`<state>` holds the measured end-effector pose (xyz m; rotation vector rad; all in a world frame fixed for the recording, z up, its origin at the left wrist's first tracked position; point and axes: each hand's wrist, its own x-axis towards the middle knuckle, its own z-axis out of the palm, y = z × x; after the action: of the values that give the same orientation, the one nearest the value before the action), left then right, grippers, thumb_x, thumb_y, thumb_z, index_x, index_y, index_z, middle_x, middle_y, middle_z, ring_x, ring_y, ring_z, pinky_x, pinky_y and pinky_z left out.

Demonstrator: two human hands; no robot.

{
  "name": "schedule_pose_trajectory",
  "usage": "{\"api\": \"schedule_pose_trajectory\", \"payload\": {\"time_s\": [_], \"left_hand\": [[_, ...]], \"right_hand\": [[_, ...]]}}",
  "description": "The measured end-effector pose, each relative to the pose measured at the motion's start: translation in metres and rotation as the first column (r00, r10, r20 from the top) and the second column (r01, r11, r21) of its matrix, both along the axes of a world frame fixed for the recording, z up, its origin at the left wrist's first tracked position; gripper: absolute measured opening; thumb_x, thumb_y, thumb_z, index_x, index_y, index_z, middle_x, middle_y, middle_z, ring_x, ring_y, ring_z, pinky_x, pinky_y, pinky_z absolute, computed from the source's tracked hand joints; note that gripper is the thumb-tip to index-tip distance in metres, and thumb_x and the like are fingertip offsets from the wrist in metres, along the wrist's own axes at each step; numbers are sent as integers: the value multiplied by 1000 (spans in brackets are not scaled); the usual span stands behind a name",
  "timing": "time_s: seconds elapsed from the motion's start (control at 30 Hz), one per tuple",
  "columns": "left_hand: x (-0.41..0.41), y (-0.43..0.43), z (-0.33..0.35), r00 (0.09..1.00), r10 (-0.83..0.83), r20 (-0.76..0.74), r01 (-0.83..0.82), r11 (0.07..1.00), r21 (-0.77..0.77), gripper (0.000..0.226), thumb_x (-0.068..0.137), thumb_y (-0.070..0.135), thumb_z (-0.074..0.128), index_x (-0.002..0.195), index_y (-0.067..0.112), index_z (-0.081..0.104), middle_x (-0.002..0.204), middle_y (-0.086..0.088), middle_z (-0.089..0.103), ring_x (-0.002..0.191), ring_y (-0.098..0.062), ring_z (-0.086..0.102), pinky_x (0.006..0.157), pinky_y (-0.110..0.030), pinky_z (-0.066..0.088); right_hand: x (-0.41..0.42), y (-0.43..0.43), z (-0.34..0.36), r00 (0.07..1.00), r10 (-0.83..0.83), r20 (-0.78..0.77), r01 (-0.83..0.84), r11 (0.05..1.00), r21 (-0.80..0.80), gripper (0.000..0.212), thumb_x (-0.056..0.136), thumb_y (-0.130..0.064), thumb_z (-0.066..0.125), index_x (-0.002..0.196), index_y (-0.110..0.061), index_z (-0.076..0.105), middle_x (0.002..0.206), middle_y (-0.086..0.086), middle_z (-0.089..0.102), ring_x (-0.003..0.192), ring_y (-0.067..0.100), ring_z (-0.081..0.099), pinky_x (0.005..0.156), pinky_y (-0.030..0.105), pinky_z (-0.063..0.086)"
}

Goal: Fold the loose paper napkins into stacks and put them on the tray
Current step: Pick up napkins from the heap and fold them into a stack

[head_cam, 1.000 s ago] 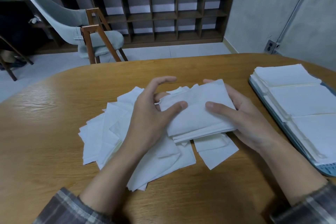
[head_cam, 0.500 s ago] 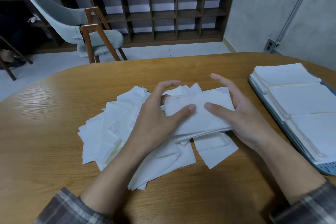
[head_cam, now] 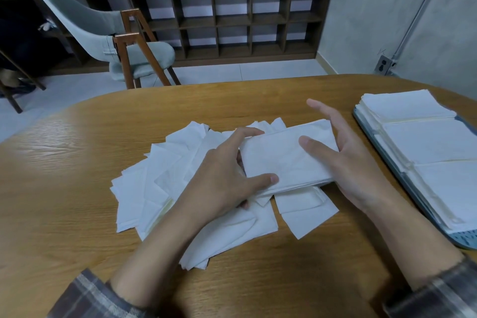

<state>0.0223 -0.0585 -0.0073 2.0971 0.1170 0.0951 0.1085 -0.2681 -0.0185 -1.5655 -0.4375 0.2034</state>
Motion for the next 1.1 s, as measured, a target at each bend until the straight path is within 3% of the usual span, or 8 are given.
{"api": "schedule_pose_trajectory", "payload": {"time_s": [0.1,0.23,0.4,0.53,0.67,0.83,0.97,1.1], "left_hand": [[1,0,-5,993,46,110,-74,960,271,72,72,61,87,134,49,52,104,16,60,94,2,57,72,-16,47],[0,-2,-2,965,90,246,-129,981,145,57,74,75,74,122,46,68,126,22,50,122,3,51,90,-13,43],[2,-4,1,971,103,215,-55,974,-221,21,95,21,78,116,24,75,100,16,73,76,5,66,66,-10,49],[5,0,-5,958,186,217,-124,954,-273,24,95,20,78,117,29,72,102,9,77,82,-4,73,67,-18,54],[8,1,-12,946,187,264,-151,977,-150,28,96,24,77,121,33,69,107,18,73,93,-3,69,77,-26,56],[4,-11,-23,802,-27,596,-219,916,337,40,94,25,80,131,19,65,139,-1,50,130,-14,52,105,-27,46],[-1,-22,-35,807,-446,387,160,795,585,23,94,37,78,107,20,70,103,8,66,96,-11,60,82,-38,51],[3,-22,-42,842,-498,206,274,724,633,30,92,43,77,112,20,74,110,9,69,105,-13,58,86,-37,50]], "right_hand": [[2,-1,1,999,-11,41,12,1000,-6,60,97,-23,72,140,-60,52,146,-23,56,129,14,63,95,39,60],[-1,-2,3,997,40,65,-45,996,79,65,92,-26,72,145,-57,49,142,-17,59,120,17,67,94,45,60],[-3,2,0,993,-2,118,-5,998,63,68,94,-26,71,148,-54,43,142,-16,60,114,15,70,88,37,59],[-2,-1,1,992,110,59,-113,992,53,61,92,-31,74,144,-53,51,135,-14,65,122,19,67,94,41,58],[-1,-5,1,975,215,61,-214,977,-23,27,93,-24,74,119,-30,79,130,-4,73,126,19,66,104,46,49],[3,-4,-7,991,-26,134,46,987,-153,30,95,-12,76,115,-32,81,123,-20,75,127,-1,62,116,39,44],[5,-4,-11,973,-113,203,153,969,-195,32,95,-9,74,113,-35,80,118,-28,74,120,-9,62,106,15,45],[6,-3,-14,965,-141,223,195,950,-243,31,96,-12,74,112,-39,80,118,-30,73,118,-12,61,90,0,42]]}}
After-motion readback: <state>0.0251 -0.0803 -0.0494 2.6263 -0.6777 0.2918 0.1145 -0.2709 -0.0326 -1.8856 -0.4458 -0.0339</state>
